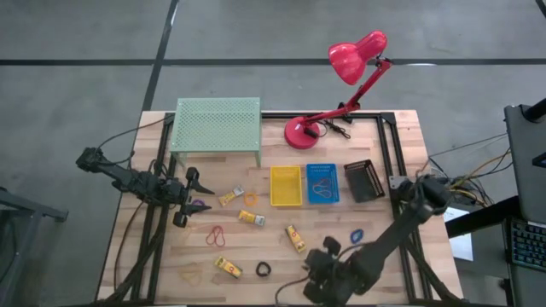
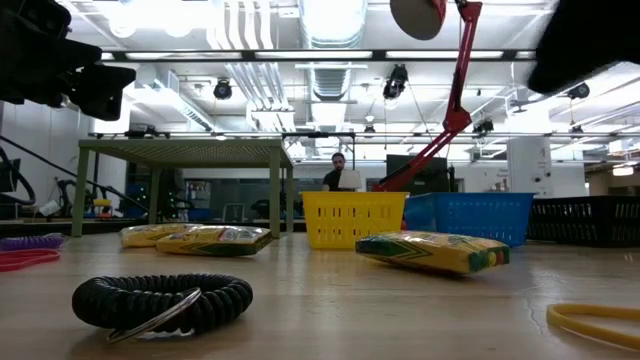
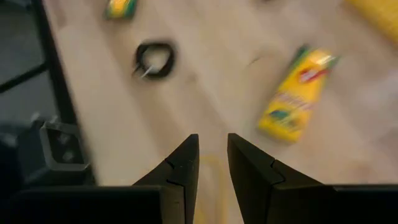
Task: Pick & Place Office Desk Supplies
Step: Put the bottom right yellow rubber band into the blue basket
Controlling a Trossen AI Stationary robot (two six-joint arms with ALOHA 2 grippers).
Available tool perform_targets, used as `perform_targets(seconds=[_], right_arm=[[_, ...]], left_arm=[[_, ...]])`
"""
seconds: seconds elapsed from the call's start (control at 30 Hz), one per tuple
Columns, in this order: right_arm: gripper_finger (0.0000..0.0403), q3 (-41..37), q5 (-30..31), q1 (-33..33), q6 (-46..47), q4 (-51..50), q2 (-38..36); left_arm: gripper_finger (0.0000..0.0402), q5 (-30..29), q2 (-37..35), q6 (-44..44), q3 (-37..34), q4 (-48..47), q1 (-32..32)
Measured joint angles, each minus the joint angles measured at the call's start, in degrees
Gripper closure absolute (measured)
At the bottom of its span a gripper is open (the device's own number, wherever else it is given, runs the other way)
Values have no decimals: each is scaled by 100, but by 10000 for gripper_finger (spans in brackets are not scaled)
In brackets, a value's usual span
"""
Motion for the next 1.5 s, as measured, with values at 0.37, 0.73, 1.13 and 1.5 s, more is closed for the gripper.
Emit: perform_targets(seconds=[0.37,0.73,1.13,1.5], right_arm=[[321,1541,-1311,32,449,-1153,1213],[306,2344,-1352,15,823,-2248,1492],[302,1920,-1360,-111,922,-1813,1501],[307,1467,-1649,-96,947,-1121,1501]], left_arm=[[183,-1,0,0,1,0,0],[183,0,0,0,1,0,0],[183,0,0,-2,0,0,0],[183,0,0,0,0,2,2]])
